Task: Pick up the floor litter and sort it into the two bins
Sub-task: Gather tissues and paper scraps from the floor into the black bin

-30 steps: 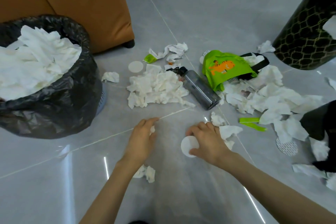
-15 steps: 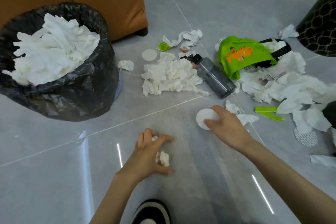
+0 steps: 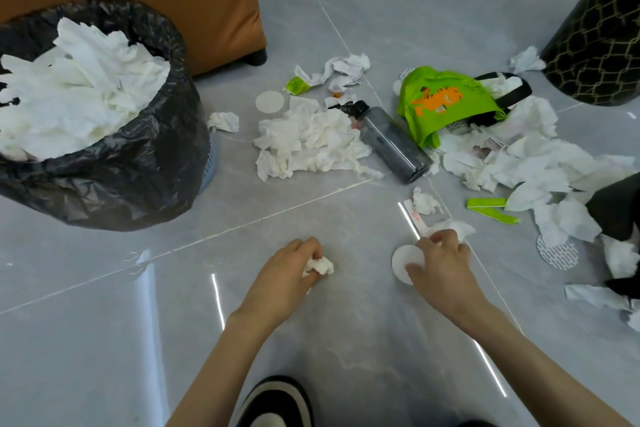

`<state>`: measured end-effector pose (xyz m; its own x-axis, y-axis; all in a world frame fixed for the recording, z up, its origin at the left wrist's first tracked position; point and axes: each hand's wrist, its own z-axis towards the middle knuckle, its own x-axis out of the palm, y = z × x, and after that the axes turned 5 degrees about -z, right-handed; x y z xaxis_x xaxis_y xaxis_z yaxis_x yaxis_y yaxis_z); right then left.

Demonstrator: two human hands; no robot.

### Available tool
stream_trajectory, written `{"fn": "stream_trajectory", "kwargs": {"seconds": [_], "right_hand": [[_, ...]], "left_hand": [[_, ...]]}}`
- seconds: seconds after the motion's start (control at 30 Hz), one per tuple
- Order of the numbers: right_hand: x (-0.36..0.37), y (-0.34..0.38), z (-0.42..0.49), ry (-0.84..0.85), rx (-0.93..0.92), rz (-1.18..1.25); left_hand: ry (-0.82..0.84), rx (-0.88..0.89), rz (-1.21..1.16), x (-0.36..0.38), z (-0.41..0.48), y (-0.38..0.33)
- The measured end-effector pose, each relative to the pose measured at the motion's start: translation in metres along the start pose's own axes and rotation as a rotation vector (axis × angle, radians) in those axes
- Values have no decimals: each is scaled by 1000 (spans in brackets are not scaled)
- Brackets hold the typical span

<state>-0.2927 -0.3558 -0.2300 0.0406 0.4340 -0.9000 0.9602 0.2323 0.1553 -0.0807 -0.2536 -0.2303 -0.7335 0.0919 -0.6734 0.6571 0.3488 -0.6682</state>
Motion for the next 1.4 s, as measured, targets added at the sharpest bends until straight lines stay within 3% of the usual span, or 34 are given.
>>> {"fn": "stream_trajectory", "kwargs": {"seconds": [0.2,0.33,0.47,0.6,0.77,0.97,1.13,1.27,1.4], "right_hand": [[-20,27,1,7,-53,399],[-61,69,5,119,-33,1046],[-116,124,13,185,-198,1301],[-160,191,25,112,-385,1199],[-185,284,31,51,-594,1031],[-183,355,34,123,-744,967],[-174,347,40,-17,-850,742],[-167,326,46,-127,-843,725],[-163,299,50,-130,-753,779]], "left_hand": [[-188,-29,-86,-30,-2,-22],[-362,44,-138,-77,0,-52],[-581,150,-154,-137,-2,-76],[-775,185,-135,-194,-7,-79],[-972,52,-31,-251,-17,-44],[-1042,-44,11,-285,-8,2],[-951,-54,-2,-296,-6,13],[-957,-34,11,-283,-8,5],[-934,76,82,-269,2,-13]]}}
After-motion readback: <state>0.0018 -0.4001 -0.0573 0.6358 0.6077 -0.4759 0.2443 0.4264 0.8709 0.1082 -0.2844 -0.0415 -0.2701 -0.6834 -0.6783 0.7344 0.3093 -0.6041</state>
